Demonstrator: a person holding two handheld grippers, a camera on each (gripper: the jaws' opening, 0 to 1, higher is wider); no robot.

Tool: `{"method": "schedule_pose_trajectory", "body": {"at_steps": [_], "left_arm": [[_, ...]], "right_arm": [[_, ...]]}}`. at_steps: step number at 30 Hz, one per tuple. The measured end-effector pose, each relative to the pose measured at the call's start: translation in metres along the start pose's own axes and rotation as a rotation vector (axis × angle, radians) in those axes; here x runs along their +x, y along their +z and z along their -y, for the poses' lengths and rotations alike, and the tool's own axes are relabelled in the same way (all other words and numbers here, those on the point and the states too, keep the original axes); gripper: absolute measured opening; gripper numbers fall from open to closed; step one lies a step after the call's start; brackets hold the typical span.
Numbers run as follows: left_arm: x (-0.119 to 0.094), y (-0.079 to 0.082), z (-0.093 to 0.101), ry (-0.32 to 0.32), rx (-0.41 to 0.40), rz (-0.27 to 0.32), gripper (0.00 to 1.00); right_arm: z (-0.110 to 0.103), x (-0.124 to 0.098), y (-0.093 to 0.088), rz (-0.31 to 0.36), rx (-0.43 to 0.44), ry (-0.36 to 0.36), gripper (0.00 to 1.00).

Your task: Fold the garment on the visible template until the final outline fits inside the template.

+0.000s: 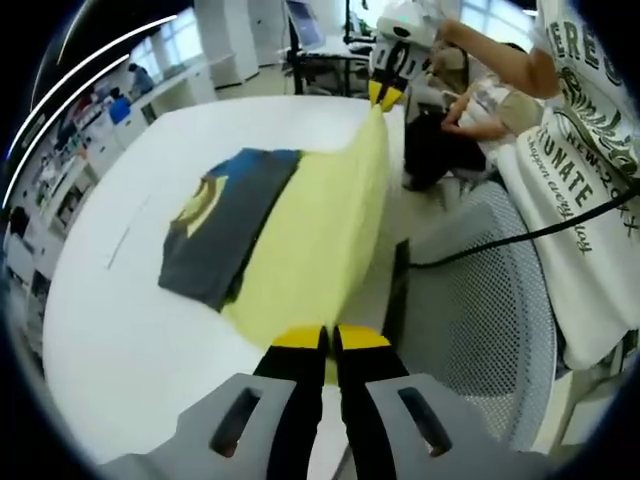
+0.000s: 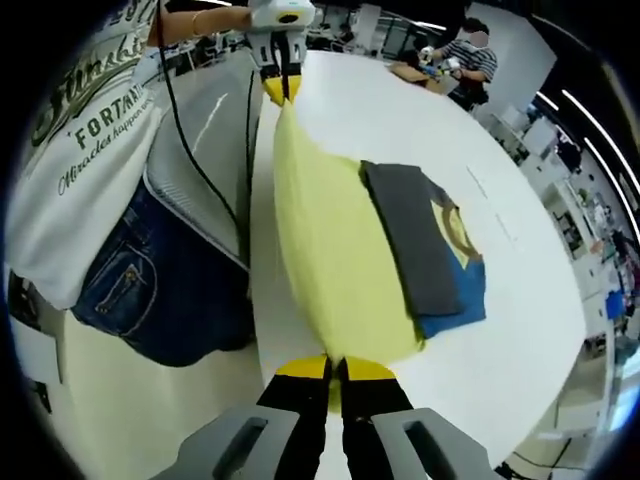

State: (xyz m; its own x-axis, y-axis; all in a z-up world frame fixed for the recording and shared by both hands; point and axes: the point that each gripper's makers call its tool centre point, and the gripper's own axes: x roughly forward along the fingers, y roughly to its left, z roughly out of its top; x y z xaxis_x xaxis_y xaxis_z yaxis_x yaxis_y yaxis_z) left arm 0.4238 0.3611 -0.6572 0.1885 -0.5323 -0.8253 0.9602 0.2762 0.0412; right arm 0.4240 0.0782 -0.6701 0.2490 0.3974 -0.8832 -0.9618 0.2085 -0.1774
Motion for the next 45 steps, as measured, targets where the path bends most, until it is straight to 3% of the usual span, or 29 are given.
{"method": "schedule_pose_trajectory", "body": {"at_steps": [20,37,45], "left_arm": [[0.0,0.023,-0.062,0.13,0.044,0.065,0.01],[0.005,0.031,-0.097,0.179,0.036,0.09,0.01],[0.007,0.035,-0.125,0.222,0.049,0.096,0.01]], "right_arm": [[0.055,0.005,0.009,0.007,-0.041,-0.142,0.0],[0.096,0.016,0.013,0.029,-0.026,-0.214,0.0],[0.125,0.023,0.02,0.046,-0.005,-0.261,0.0]]}}
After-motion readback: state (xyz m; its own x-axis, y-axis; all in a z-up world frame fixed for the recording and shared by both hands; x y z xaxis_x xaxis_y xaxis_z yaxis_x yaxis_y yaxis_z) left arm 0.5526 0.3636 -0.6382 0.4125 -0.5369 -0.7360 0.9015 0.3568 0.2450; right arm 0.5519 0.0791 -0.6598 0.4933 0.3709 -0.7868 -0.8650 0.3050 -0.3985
